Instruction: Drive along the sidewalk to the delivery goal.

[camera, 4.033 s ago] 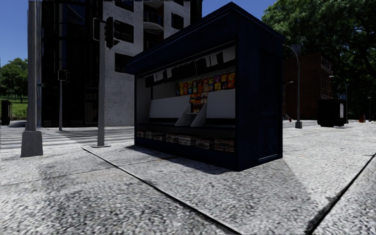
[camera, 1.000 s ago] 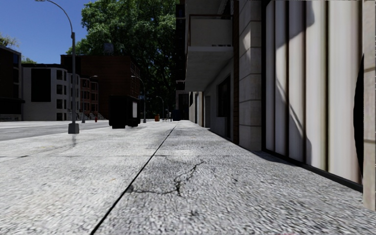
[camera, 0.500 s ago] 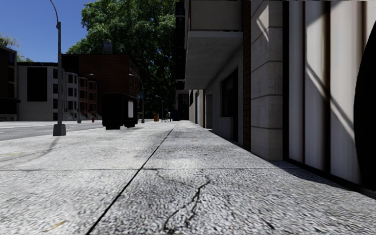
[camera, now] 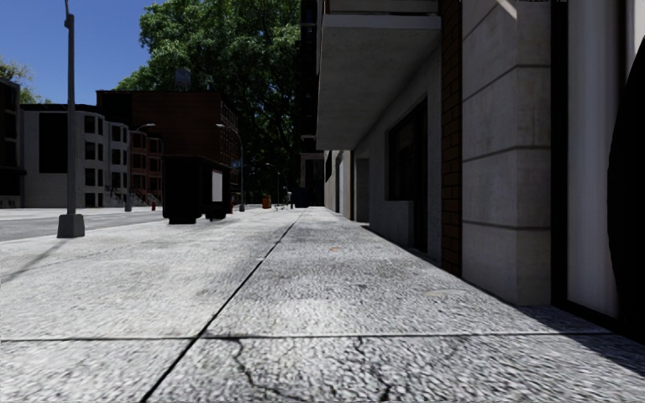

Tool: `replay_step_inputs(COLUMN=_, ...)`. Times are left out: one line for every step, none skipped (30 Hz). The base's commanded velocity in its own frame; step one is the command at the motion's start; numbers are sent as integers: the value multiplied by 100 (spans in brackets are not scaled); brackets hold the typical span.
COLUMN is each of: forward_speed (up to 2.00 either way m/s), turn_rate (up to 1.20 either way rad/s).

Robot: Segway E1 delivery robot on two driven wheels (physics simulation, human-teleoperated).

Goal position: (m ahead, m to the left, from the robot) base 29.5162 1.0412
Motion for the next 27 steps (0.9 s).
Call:
replay_step_inputs(forward_speed=200, turn_rate=0)
replay_step_inputs(forward_speed=200, turn_rate=0)
replay_step_inputs(forward_speed=200, turn_rate=0)
replay_step_inputs(forward_speed=200, turn_rate=0)
replay_step_inputs(forward_speed=200, turn_rate=0)
replay_step_inputs(forward_speed=200, turn_rate=0)
replay_step_inputs(forward_speed=200, turn_rate=0)
replay_step_inputs(forward_speed=200, turn_rate=0)
replay_step_inputs(forward_speed=200, turn_rate=0)
replay_step_inputs(forward_speed=200, turn_rate=0)
replay_step_inputs(forward_speed=200, turn_rate=0)
replay_step_inputs(forward_speed=200, turn_rate=0)
replay_step_inputs(forward_speed=200, turn_rate=0)
replay_step_inputs(forward_speed=200, turn_rate=0)
replay_step_inputs(forward_speed=200, turn_rate=0)
replay_step_inputs(forward_speed=200, turn_rate=0)
replay_step_inputs(forward_speed=200, turn_rate=0)
replay_step_inputs(forward_speed=200, turn_rate=0)
replay_step_inputs(forward_speed=200, turn_rate=0)
replay_step_inputs(forward_speed=200, turn_rate=0)
replay_step_inputs(forward_speed=200, turn_rate=0)
replay_step_inputs(forward_speed=200, turn_rate=0)
replay_step_inputs(forward_speed=200, turn_rate=0)
replay_step_inputs(forward_speed=200, turn_rate=0)
replay_step_inputs(forward_speed=200, turn_rate=0)
replay_step_inputs(forward_speed=200, turn_rate=0)
replay_step_inputs(forward_speed=200, turn_rate=0)
